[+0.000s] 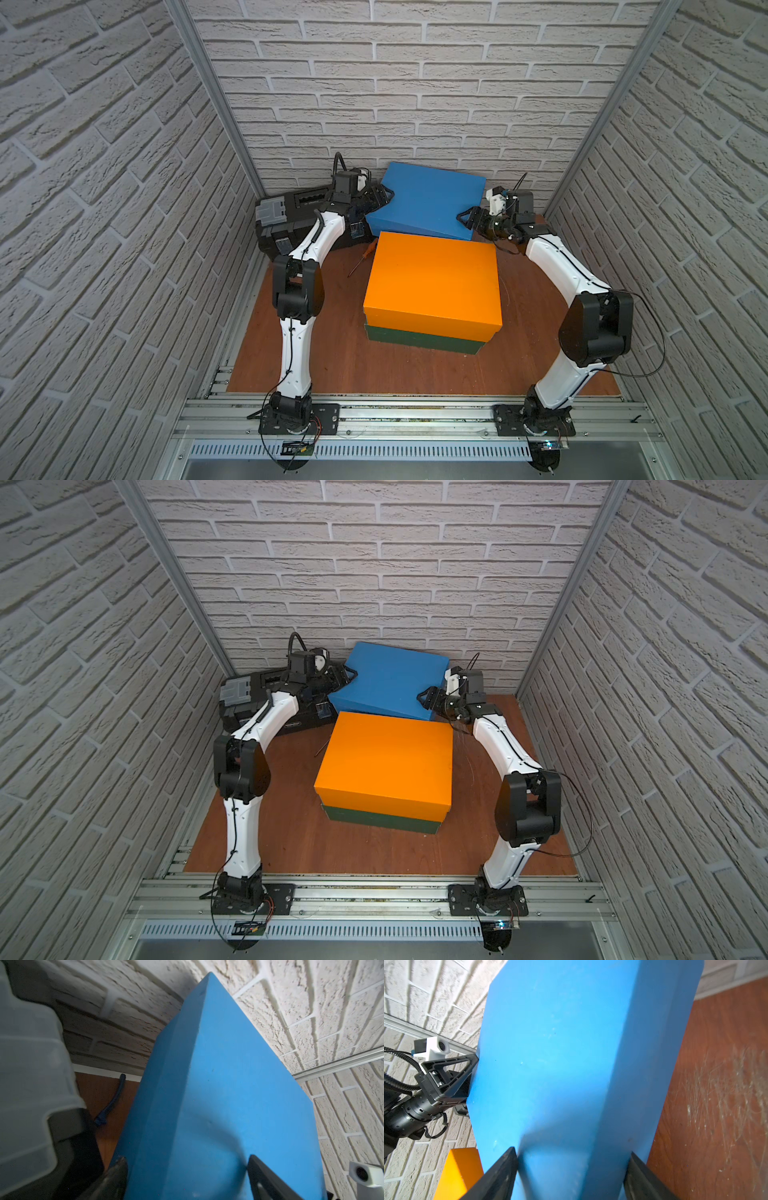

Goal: Stack the shoeboxes
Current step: Place the shoebox at the shoebox.

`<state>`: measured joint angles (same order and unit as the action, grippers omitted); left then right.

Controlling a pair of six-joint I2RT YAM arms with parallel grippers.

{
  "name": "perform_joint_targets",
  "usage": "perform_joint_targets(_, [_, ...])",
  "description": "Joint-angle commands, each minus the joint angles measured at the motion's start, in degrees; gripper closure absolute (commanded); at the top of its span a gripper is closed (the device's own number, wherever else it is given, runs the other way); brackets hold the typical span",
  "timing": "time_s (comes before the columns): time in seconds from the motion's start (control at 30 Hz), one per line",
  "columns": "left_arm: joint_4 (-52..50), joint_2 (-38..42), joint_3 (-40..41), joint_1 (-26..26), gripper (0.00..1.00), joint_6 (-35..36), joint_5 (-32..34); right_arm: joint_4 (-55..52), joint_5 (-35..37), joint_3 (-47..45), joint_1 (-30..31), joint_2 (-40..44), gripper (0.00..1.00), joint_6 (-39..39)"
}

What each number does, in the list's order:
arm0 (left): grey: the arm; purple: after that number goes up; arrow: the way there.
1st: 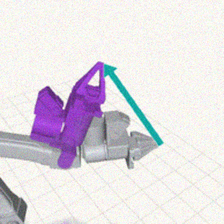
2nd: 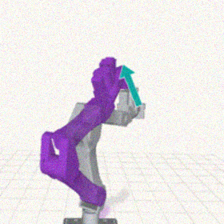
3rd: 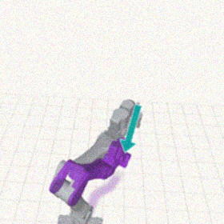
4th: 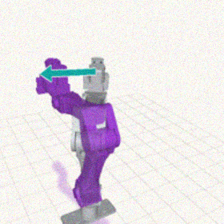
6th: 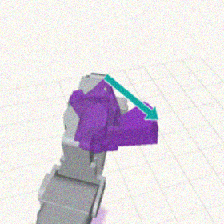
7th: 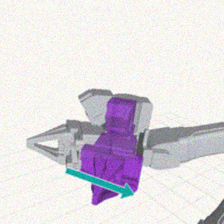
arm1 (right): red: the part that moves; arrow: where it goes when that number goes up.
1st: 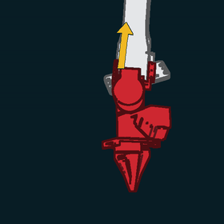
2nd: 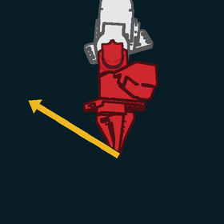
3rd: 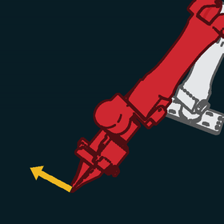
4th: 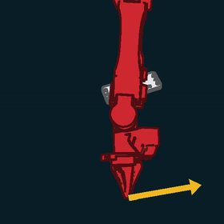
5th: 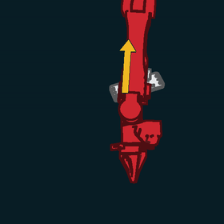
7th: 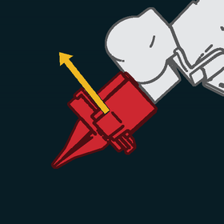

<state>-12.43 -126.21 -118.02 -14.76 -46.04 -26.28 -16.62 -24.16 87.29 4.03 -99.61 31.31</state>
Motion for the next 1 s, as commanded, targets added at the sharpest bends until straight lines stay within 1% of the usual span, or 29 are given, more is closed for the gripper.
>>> perform_joint_targets(0.0, [4.6, 4.7, -1.5, -2.1, 0.11, -0.3, -6.3, 6.2, -2.7, 1.1, 3.7, 3.1, 0.24, -0.8])
perform_joint_targets(0.27, [5.4, 10.1, 1.1, -2.5, 0.11, 0.3, -5.9, 3.8, -0.5, 3.3, 5.5, 6.5, 0.24, -2.1])
perform_joint_targets(0.47, [4.2, 13.1, 0.3, -3.1, 0.11, 1.0, -5.3, 1.4, 0.1, 6.1, 6.1, 9.1, 0.24, -2.7])
perform_joint_targets(0.63, [1.1, 15.6, -0.8, -4.5, 0.12, 2.7, -4.4, -4.8, 0.2, 10.2, 6.2, 10.8, 0.25, -3.4])
perform_joint_targets(0.83, [-2.8, 20.0, -0.8, -6.2, 0.12, 3.9, -3.0, -10.3, 0.8, 11.2, 6.3, 15.1, 0.25, -3.0])
perform_joint_targets(0.97, [-5.5, 22.9, -0.7, -7.5, 0.12, 4.5, -3.6, -15.5, 0.4, 11.5, 6.2, 18.0, 0.25, -2.0])
